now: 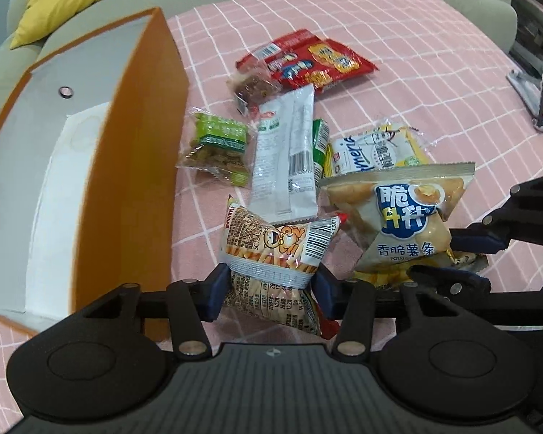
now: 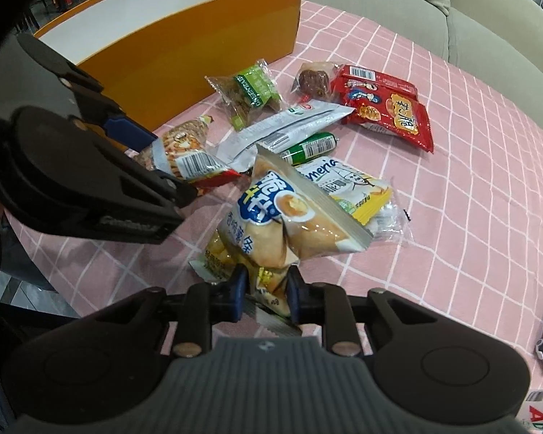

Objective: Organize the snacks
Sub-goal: 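Carry both bags over the shoebox and open both tools to drop them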

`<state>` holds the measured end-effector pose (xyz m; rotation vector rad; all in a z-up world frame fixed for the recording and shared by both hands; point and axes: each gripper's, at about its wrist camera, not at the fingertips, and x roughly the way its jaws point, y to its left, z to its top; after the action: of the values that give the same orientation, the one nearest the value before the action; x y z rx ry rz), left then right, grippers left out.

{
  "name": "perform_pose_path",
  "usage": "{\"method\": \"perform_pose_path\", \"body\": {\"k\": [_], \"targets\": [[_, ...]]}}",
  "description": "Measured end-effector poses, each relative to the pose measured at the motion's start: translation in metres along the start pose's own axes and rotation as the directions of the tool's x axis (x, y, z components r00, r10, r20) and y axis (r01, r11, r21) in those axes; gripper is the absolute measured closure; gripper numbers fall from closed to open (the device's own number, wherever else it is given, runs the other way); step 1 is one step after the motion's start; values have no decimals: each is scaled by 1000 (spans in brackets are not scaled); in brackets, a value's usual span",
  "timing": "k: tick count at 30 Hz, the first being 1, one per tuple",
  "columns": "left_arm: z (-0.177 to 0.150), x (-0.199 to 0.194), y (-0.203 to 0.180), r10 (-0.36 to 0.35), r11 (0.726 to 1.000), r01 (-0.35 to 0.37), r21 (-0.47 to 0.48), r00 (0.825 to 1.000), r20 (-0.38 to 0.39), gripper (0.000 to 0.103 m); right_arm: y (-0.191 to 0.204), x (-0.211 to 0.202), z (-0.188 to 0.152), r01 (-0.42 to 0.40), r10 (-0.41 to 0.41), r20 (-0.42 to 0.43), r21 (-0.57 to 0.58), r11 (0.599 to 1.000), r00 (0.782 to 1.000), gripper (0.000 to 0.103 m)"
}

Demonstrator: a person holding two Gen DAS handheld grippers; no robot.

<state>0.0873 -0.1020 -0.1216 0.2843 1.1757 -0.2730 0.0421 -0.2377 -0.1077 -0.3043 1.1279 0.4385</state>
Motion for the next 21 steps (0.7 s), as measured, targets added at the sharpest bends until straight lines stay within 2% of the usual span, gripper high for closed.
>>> {"method": "perform_pose_path", "body": {"k": [10, 21], "targets": [[-8, -47, 12, 5, 999, 0, -52, 996, 90, 48, 8, -29, 1, 11, -10, 57, -9, 1000, 998, 84], [-6, -98, 31, 27, 996, -7, -92, 977, 211, 49, 13, -70, 25, 28, -22, 171, -29, 999, 985, 84]]}}
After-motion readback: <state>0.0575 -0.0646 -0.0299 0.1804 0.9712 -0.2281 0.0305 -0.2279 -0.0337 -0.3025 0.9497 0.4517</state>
